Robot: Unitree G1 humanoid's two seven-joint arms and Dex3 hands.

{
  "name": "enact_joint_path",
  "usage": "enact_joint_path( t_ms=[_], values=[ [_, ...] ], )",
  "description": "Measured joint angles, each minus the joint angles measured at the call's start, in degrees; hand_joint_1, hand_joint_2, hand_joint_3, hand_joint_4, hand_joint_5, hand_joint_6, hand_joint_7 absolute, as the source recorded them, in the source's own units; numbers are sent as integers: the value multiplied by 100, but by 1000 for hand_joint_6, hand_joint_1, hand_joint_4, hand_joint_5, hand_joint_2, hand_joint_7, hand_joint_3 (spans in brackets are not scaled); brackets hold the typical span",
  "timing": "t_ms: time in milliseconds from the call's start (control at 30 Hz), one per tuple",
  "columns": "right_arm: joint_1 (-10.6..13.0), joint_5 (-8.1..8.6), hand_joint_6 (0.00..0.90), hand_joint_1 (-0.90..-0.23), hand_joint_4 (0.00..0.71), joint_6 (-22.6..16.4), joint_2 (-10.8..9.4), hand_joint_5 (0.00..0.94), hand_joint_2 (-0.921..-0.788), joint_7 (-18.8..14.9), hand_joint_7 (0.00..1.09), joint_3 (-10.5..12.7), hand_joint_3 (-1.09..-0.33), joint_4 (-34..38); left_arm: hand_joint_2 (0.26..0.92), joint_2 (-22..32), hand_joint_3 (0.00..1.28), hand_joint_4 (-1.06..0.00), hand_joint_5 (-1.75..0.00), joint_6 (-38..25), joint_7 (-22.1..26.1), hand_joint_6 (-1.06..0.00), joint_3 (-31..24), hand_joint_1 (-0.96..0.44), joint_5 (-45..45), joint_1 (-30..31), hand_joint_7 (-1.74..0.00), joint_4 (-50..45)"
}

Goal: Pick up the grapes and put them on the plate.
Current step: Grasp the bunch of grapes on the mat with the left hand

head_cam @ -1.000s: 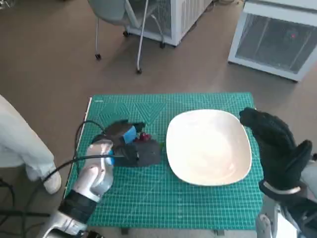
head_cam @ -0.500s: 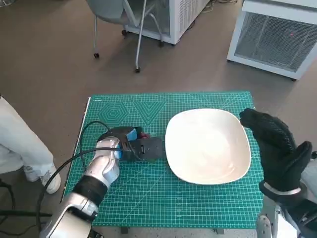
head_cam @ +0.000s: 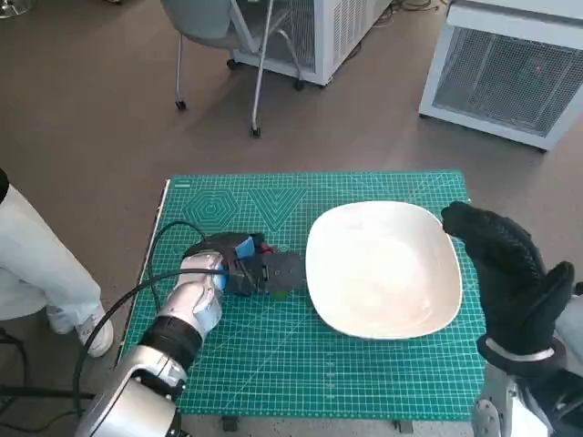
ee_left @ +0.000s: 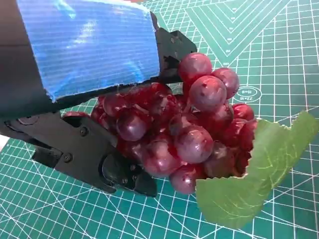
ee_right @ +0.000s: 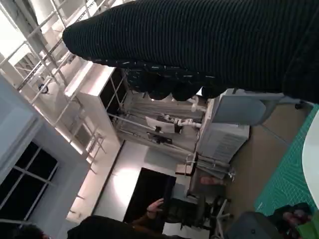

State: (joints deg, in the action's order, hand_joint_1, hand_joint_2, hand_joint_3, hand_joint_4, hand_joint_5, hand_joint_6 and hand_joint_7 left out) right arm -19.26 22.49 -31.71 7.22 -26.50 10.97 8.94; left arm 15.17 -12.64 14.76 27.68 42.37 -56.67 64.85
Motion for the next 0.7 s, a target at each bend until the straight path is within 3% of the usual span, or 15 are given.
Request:
enact_joint_path(
  t_ms=[167, 233, 300, 367, 433, 500, 567, 633, 700],
  values=[
    [1, 2, 240, -428, 626, 6, 0, 61, -921, 0, 783, 1, -594, 0, 840, 0, 19, -287, -42, 59, -105, -319, 11, -106, -52, -13, -14, 55],
    [3, 1, 241, -428, 626, 9, 0, 61, -921, 0, 785, 0, -594, -1, 854, -1, 22, -318, -172, 93, -198, -349, 2, -29, -88, -13, -17, 75],
    [6, 1, 241, -428, 625, 13, 0, 61, -921, 0, 787, -1, -594, -4, 877, -1, 87, -330, -594, 145, -348, -395, -9, 92, -135, -10, -17, 106],
    [11, 1, 241, -428, 625, 19, 0, 61, -921, 0, 789, -1, -594, -9, 863, 0, 271, -348, -1094, 225, -582, -465, -8, 222, -172, -1, -22, 140],
    [13, 1, 240, -428, 625, 27, 0, 61, -921, 0, 790, -1, -595, -12, 810, 0, 467, -361, -1383, 324, -867, -547, 24, 297, -170, 17, -34, 169],
    [13, 4, 240, -428, 625, 35, 0, 61, -921, 0, 791, 0, -595, -13, 769, 0, 583, -374, -1521, 418, -1155, -636, 94, 333, -125, 44, -62, 195],
    [13, 6, 239, -428, 625, 39, 0, 61, -921, 0, 792, 2, -594, -13, 792, 0, 545, -389, -1542, 481, -1394, -625, 189, 265, -47, 71, -400, 218],
    [13, 9, 239, -429, 625, 42, 0, 61, -921, 0, 792, 5, -593, -13, 852, -1, 423, -399, -1500, 508, -1558, -527, 284, 140, 23, 93, -888, 227],
    [13, 12, 240, -429, 626, 44, 1, 61, -921, 0, 792, 8, -592, -12, 887, -2, 351, -406, -1472, 516, -1651, -470, 355, 70, 56, 106, -1156, 225]
  ],
)
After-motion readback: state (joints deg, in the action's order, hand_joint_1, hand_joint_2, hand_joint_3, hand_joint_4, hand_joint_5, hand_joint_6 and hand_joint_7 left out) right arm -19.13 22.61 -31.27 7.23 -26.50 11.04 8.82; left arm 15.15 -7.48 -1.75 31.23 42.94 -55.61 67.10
